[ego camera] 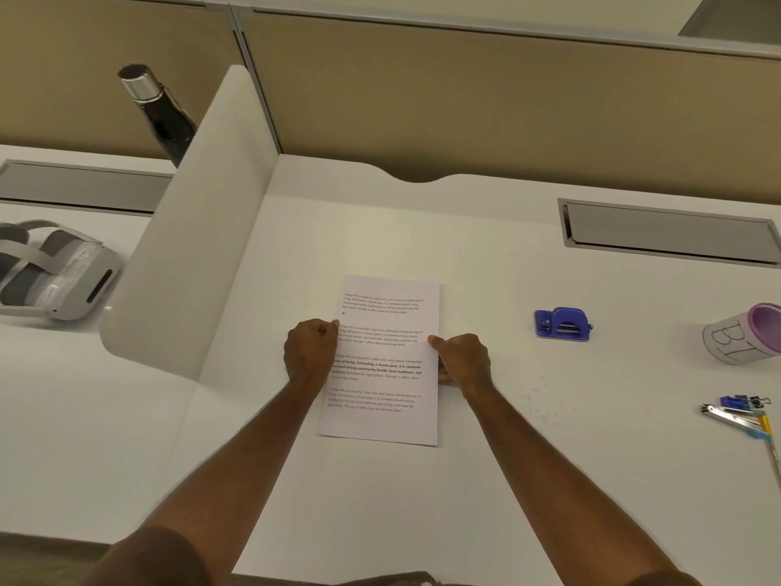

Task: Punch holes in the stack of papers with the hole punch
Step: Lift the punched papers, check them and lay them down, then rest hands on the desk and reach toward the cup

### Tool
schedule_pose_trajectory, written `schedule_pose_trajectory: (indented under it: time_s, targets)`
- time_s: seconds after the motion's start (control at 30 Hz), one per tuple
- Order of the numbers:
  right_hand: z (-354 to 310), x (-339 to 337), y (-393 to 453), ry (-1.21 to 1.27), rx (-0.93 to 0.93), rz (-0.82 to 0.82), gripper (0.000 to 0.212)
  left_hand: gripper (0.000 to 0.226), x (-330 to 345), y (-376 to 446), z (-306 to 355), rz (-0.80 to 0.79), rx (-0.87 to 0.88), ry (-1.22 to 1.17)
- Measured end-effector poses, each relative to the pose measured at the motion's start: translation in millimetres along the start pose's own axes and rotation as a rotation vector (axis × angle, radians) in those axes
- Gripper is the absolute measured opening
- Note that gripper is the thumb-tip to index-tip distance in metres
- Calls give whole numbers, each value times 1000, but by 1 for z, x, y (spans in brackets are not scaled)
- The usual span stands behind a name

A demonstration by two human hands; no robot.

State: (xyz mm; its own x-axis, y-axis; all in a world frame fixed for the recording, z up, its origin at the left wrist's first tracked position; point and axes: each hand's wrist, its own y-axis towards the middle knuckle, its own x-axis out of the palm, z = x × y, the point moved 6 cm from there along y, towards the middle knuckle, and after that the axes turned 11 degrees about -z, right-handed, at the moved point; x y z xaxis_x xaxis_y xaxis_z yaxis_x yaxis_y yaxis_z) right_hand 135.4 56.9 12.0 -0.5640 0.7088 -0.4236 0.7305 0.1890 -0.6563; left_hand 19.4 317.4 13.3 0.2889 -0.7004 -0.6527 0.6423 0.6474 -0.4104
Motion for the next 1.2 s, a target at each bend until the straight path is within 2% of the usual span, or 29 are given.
schedule_pose_trajectory:
  time_s: [0.13,0.3,0.47,0.63,0.83,0.93,1.03,1.2]
  targets:
    - [4,-4,1,14,-2,19,42,42,1,-1,-3,23,-6,14]
    - [12,-8,2,110,30,-1,34,27,-2,-7,0,76,42,32]
    - [17,-17,-3,67,6,-5,32,18,7,-30,20,115,323,70]
    - [30,-41,-11,91,-65,33,31,43,59,-62,59,20,639,224]
    - [62,-101,-30,34,-151,166,26,60,159,-106,100,-155,798,471]
    - [83,-130,-38,-99,-234,250,24,65,201,-114,109,-239,773,589]
    - [104,-149,-45,-223,-343,297,19,67,227,-113,110,-255,727,692]
    - [124,-154,-38,-477,-519,212,25,68,239,-109,105,-215,719,772]
